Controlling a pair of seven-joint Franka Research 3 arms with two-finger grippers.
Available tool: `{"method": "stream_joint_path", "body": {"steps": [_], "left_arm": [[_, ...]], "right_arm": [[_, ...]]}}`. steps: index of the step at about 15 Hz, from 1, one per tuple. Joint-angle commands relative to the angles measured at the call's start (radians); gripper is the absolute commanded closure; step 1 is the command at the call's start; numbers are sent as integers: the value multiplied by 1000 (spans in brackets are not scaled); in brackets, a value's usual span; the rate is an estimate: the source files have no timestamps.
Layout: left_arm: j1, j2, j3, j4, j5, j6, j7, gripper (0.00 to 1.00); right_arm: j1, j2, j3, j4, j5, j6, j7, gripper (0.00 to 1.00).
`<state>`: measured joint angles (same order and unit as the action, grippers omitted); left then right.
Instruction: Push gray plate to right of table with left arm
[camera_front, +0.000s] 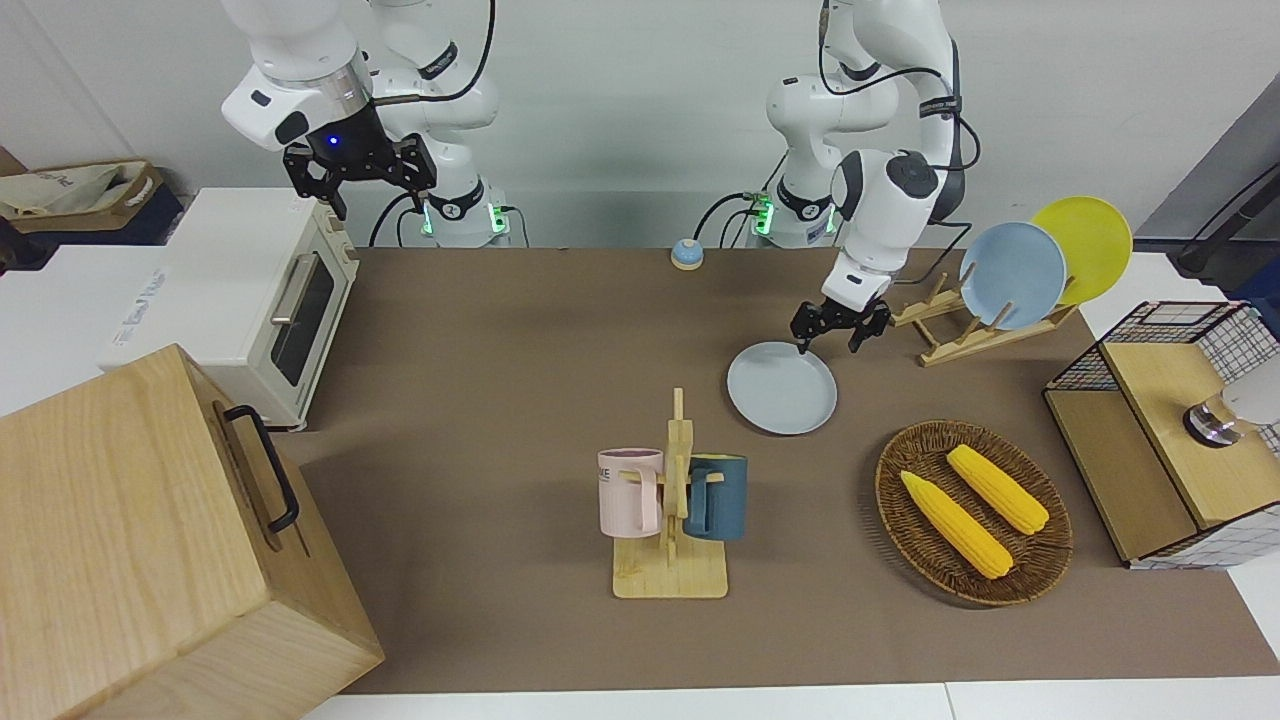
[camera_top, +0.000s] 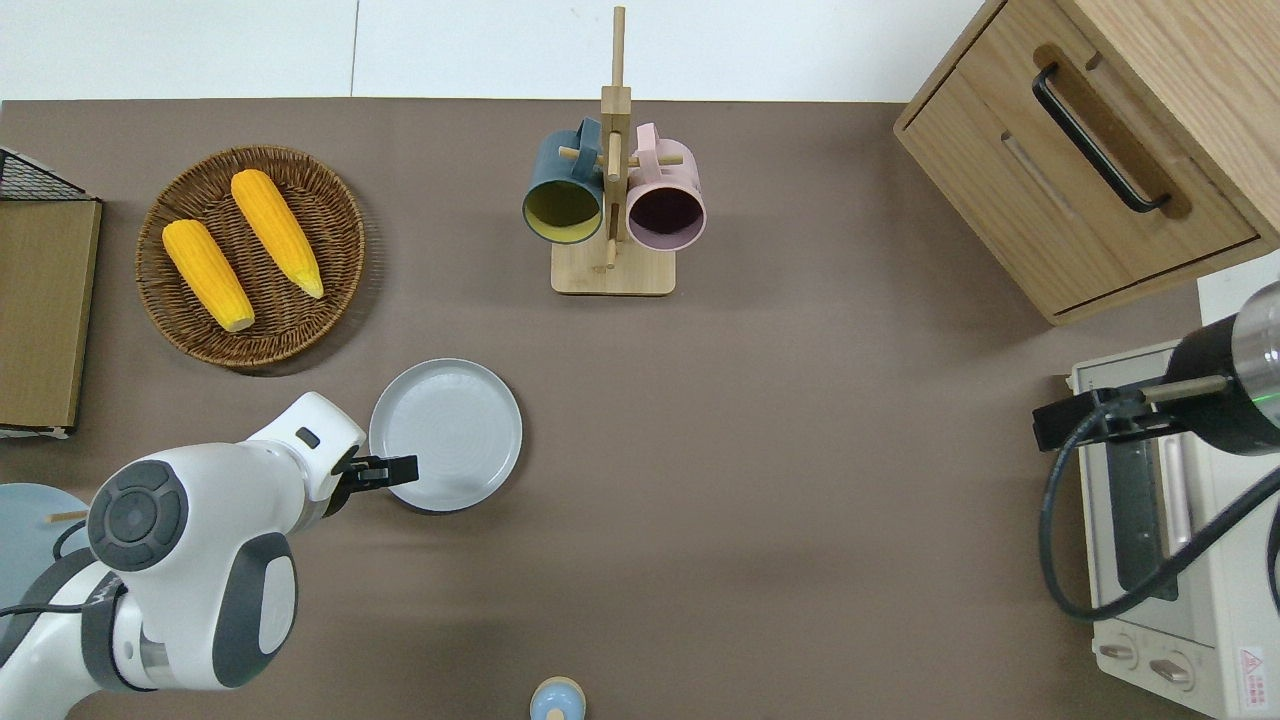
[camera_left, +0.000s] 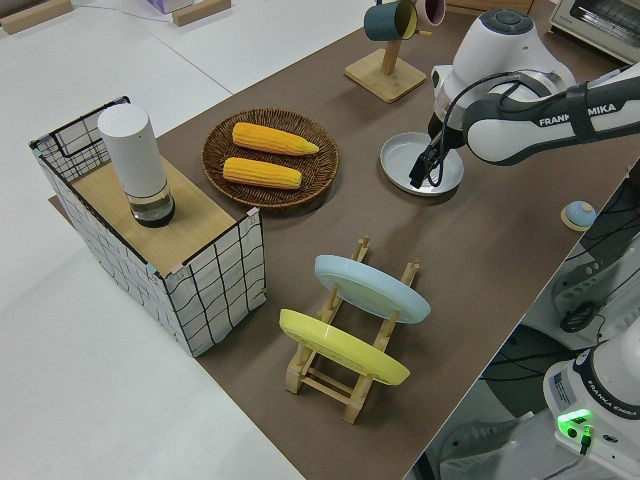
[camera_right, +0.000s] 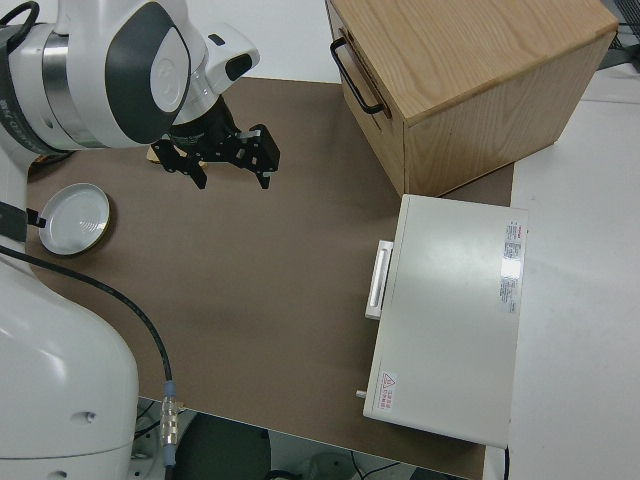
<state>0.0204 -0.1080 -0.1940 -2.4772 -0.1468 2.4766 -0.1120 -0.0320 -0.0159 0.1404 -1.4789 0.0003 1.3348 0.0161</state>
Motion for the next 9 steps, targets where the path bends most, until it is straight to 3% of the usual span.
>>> {"method": "stream_joint_path", "body": {"steps": [1, 9], "left_arm": [[-8, 39, 8, -12, -11, 65, -8, 2], [1, 91, 10, -9, -10, 97, -6, 2]], "right_arm": [[-19, -2, 16, 9, 4, -16, 12, 17], [-20, -2, 16, 9, 4, -16, 12, 17]]}}
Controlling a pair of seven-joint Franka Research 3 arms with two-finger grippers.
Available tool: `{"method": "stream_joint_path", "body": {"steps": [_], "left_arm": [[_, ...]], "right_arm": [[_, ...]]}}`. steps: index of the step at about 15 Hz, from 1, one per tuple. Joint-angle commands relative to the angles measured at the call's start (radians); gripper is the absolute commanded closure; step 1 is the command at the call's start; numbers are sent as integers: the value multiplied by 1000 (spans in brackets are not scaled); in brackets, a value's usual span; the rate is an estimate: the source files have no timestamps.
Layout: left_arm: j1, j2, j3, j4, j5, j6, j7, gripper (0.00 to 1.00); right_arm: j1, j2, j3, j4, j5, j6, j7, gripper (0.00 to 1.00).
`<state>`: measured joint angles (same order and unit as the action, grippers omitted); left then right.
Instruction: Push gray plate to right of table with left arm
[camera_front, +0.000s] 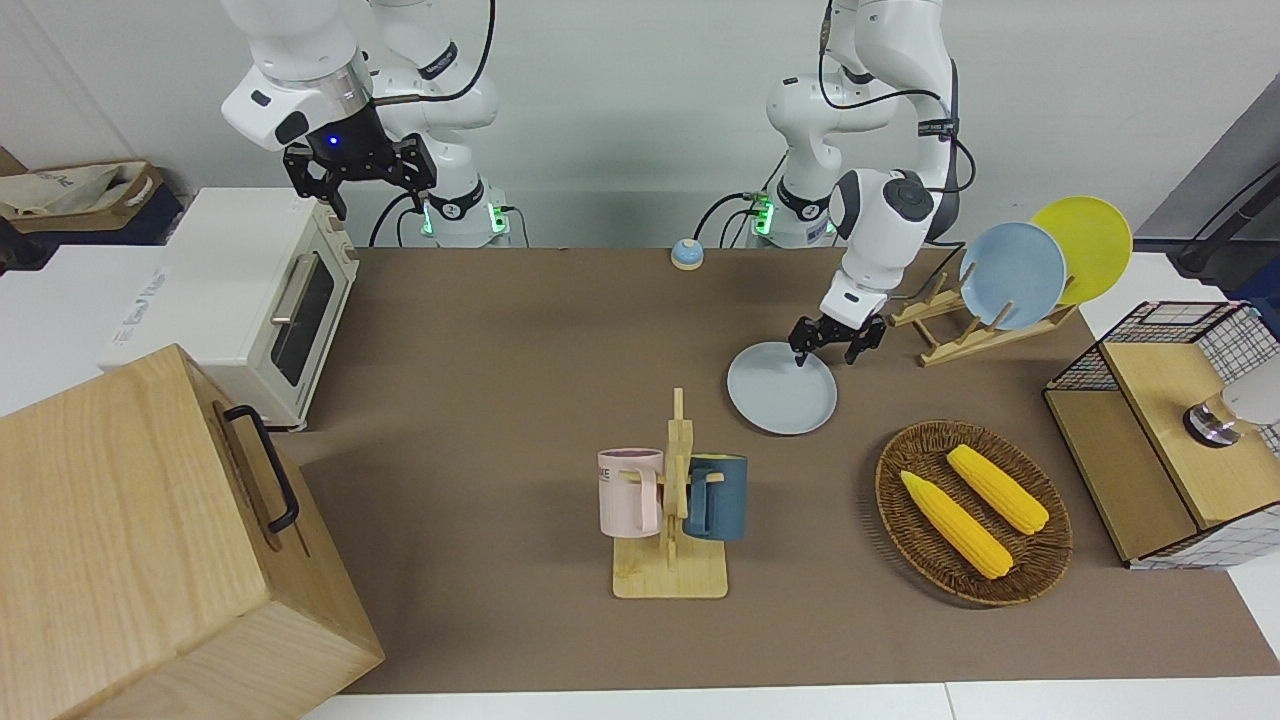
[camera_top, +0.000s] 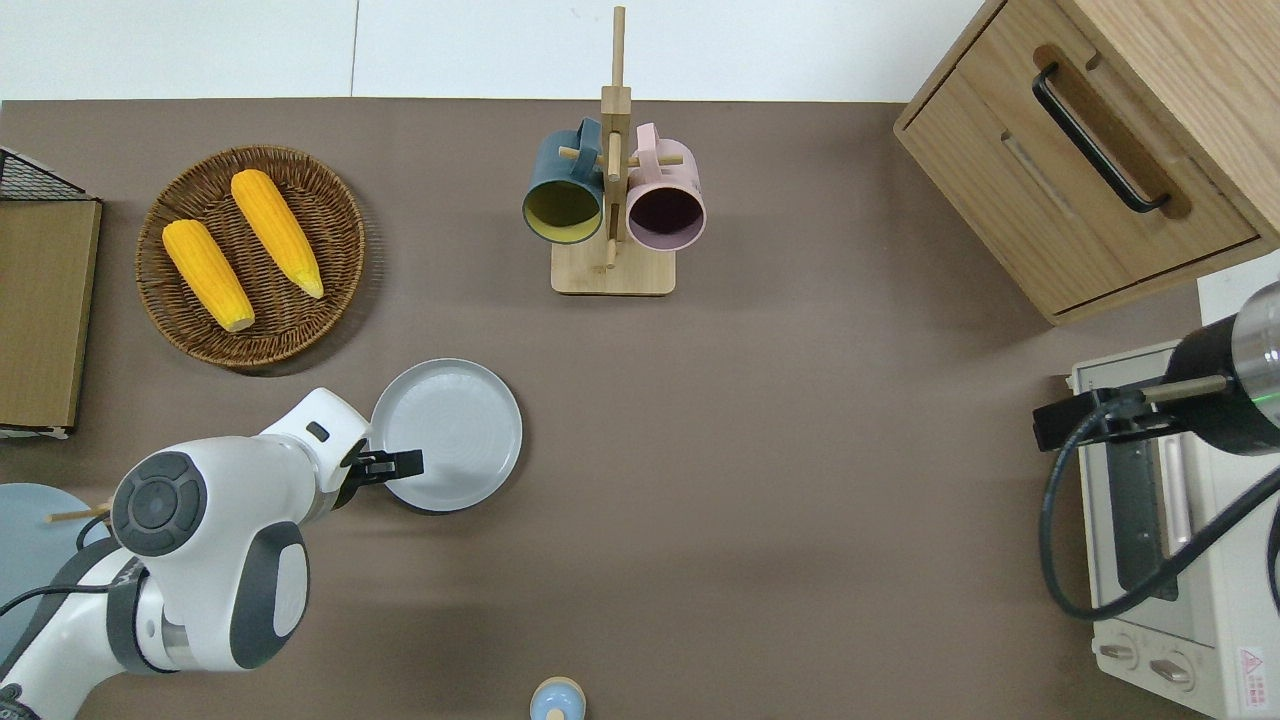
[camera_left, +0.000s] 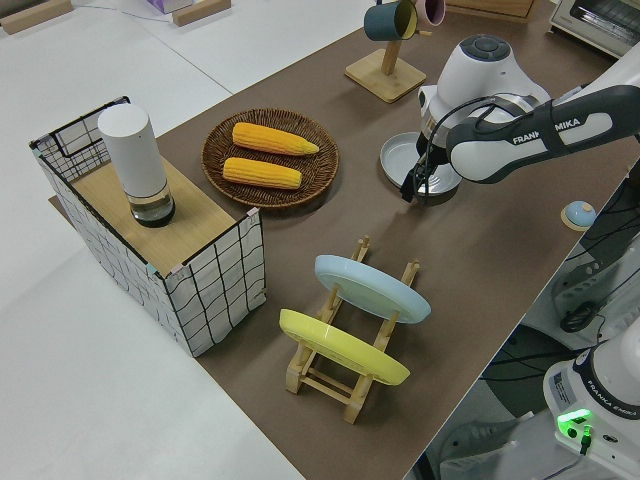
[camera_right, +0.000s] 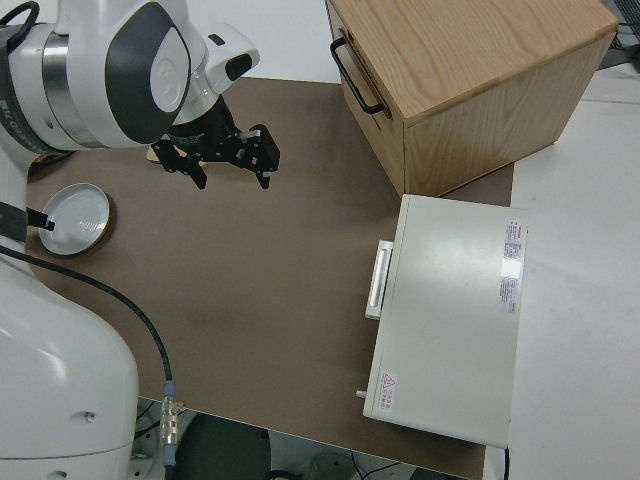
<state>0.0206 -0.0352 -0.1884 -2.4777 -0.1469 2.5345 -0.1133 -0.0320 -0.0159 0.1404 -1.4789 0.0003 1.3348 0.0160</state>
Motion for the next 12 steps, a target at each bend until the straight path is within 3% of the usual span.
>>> {"method": "stream_joint_path", "body": {"steps": [1, 7, 9, 12], "left_arm": [[2, 21, 4, -7, -8, 41, -5, 2], [5, 37, 9, -3, -3, 41, -5, 17], [5, 37, 10, -1, -3, 41, -6, 188], [5, 38, 12, -1, -3, 41, -17, 571]], "right_arm": [[-20, -2, 16, 9, 4, -16, 12, 17], [-19, -2, 16, 9, 4, -16, 12, 17], [-20, -2, 16, 9, 4, -16, 13, 17], [-19, -2, 16, 9, 4, -16, 13, 17]]}}
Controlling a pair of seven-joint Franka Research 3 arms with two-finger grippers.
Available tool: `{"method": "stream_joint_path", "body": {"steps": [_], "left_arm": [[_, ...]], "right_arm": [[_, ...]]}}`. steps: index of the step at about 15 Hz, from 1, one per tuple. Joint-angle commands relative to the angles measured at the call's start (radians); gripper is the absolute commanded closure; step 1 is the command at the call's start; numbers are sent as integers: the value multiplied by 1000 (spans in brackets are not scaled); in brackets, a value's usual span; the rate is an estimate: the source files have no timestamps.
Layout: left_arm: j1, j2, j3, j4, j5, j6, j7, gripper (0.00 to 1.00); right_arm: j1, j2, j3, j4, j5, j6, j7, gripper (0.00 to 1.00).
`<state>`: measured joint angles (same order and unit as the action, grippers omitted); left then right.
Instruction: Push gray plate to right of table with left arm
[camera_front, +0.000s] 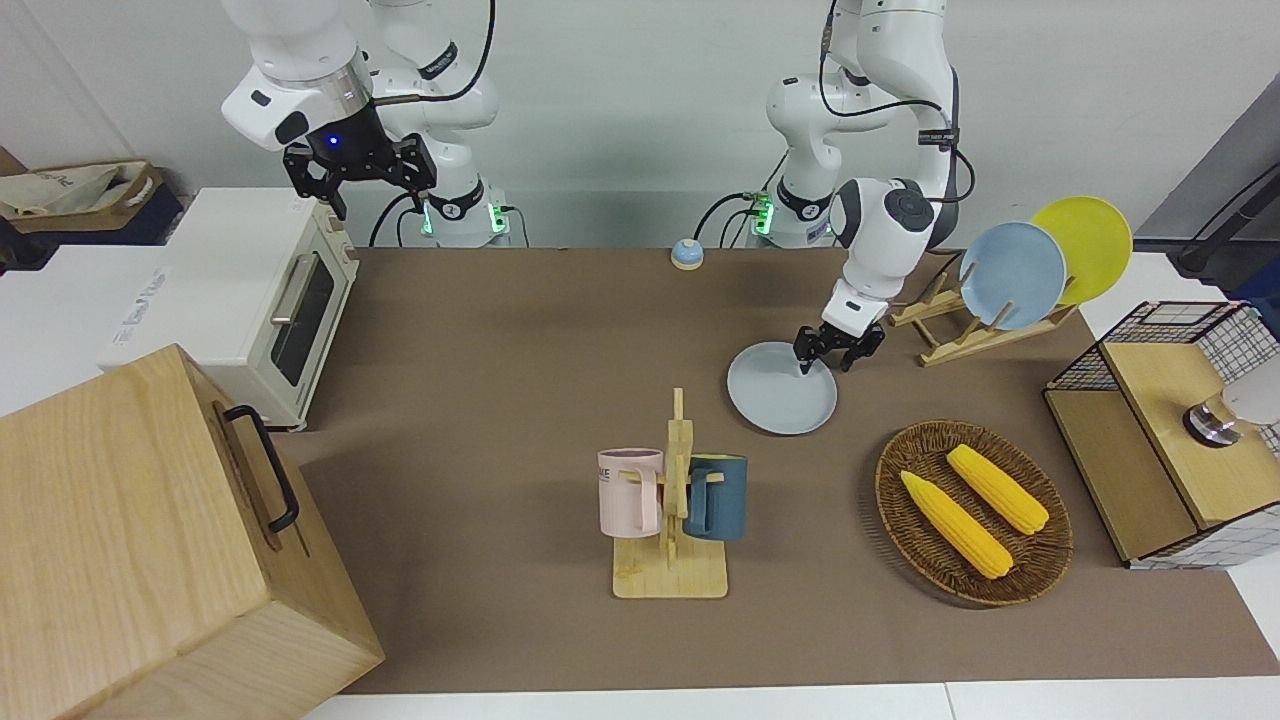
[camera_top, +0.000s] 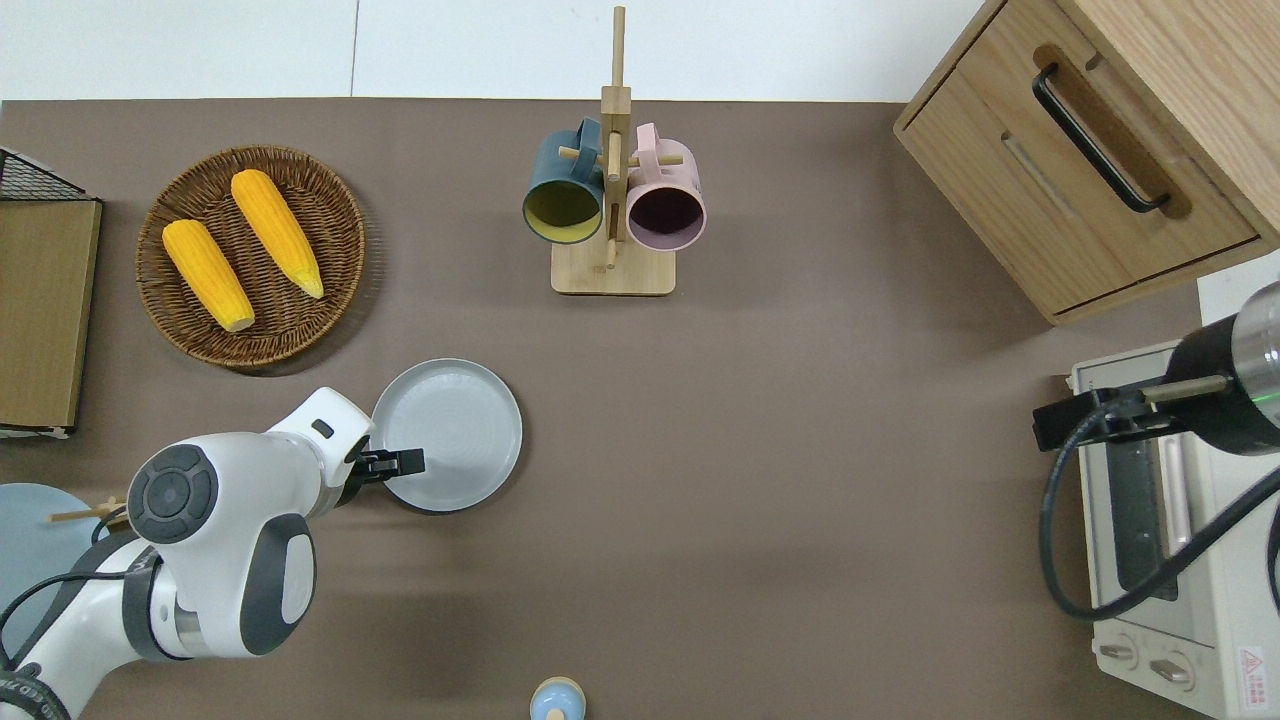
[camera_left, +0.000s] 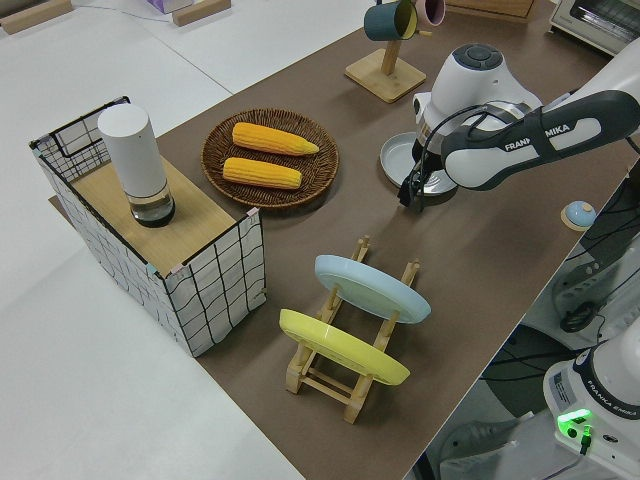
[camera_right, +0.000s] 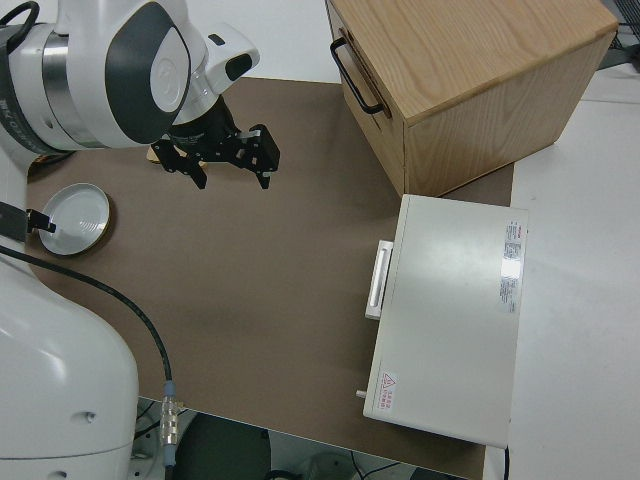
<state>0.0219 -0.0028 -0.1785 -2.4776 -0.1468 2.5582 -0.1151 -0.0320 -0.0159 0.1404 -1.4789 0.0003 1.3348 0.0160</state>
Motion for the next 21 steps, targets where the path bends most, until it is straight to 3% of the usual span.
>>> {"method": "stream_joint_path", "body": {"steps": [1, 4, 8, 21], "left_arm": [[4, 9, 2, 0, -2, 17, -35, 623], [3, 20, 2, 2, 1, 31, -63, 743], [3, 24, 2, 2, 3, 34, -63, 1000], [-19, 61, -9, 26, 23, 34, -115, 1000]], "right_arm": [[-19, -2, 16, 9, 4, -16, 12, 17], [-20, -2, 16, 9, 4, -16, 12, 17], [-19, -2, 16, 9, 4, -16, 13, 17], [-19, -2, 16, 9, 4, -16, 12, 17]]}}
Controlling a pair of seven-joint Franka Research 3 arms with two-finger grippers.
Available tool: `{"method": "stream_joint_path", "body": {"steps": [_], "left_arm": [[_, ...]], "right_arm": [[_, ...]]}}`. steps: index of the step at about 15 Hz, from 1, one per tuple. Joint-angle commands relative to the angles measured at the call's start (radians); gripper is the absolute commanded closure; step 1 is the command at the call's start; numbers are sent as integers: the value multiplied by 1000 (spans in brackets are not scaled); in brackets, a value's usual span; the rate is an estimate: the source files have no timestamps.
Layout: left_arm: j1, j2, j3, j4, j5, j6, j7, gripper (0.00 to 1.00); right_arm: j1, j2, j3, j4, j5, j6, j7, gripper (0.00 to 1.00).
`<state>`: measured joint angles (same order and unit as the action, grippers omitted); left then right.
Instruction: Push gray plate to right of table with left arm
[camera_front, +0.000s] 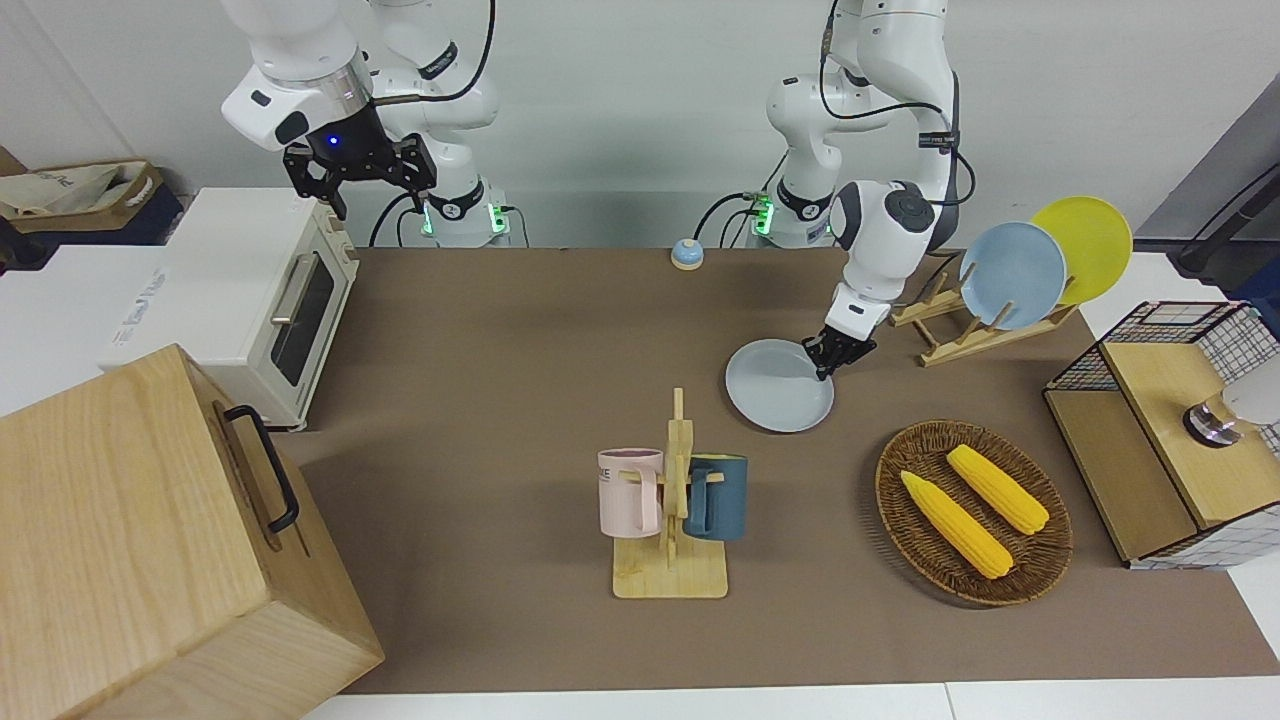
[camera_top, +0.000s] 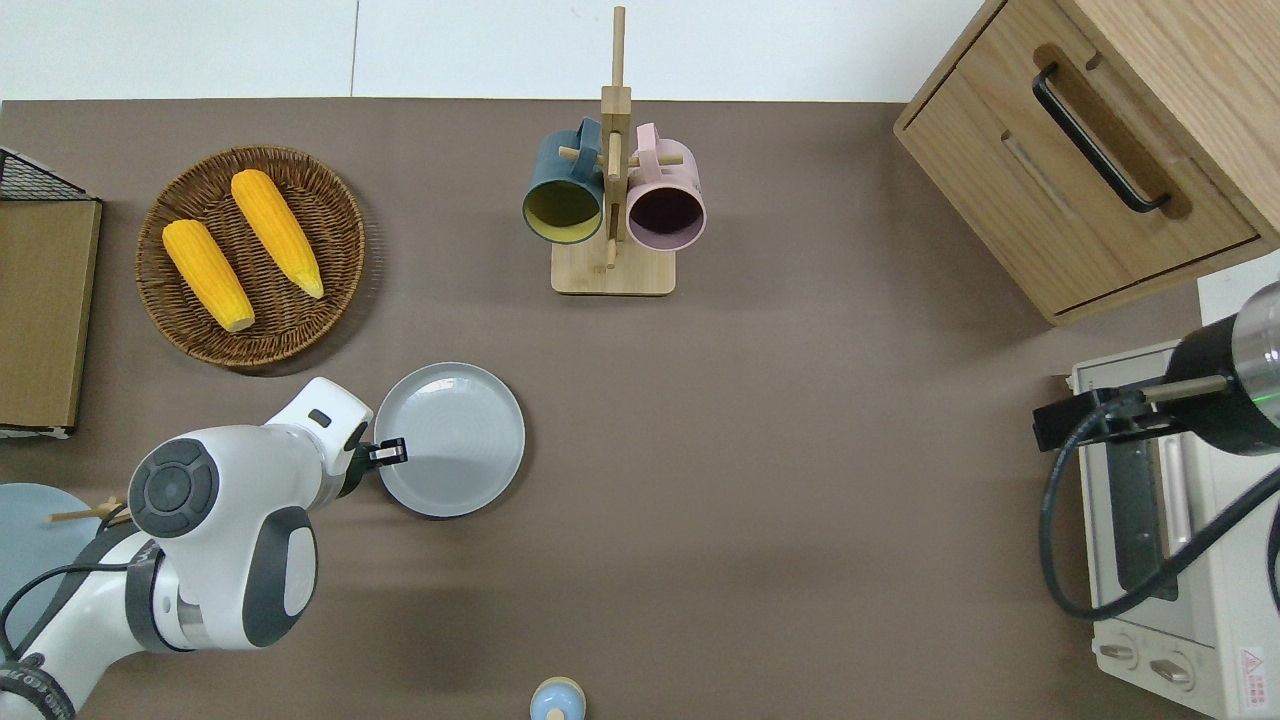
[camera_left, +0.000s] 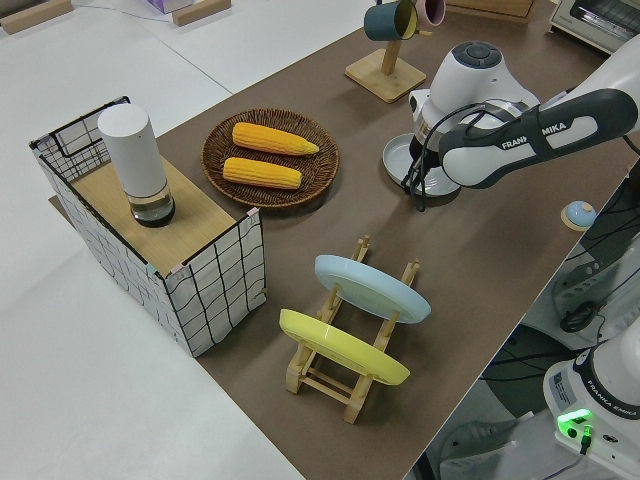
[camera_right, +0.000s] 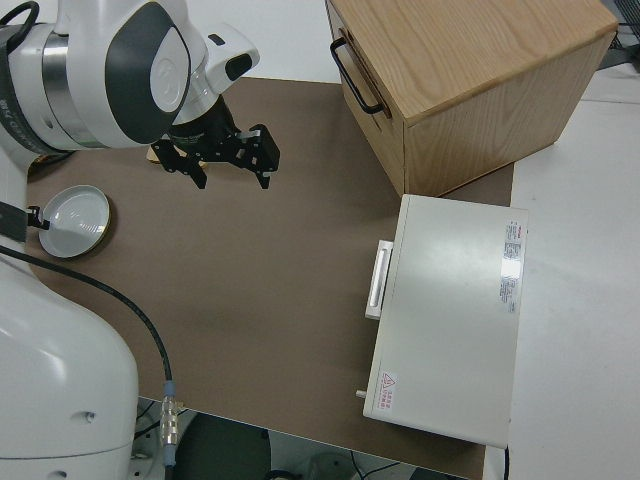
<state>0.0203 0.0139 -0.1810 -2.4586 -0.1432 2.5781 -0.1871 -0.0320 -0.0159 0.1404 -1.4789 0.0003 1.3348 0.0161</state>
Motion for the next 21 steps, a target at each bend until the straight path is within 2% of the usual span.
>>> {"method": "stream_joint_path", "body": {"steps": [1, 15, 21], "left_arm": [[-42, 46, -8, 9, 16, 16, -60, 1000], [-282, 118, -9, 98, 14, 13, -366, 1000], [-396, 195, -8, 203, 20, 5, -531, 1000]], "right_arm": [[-20, -2, 16, 9, 4, -16, 13, 17], [-19, -2, 16, 9, 4, -16, 13, 17], [-19, -2, 16, 9, 4, -16, 12, 17]]}}
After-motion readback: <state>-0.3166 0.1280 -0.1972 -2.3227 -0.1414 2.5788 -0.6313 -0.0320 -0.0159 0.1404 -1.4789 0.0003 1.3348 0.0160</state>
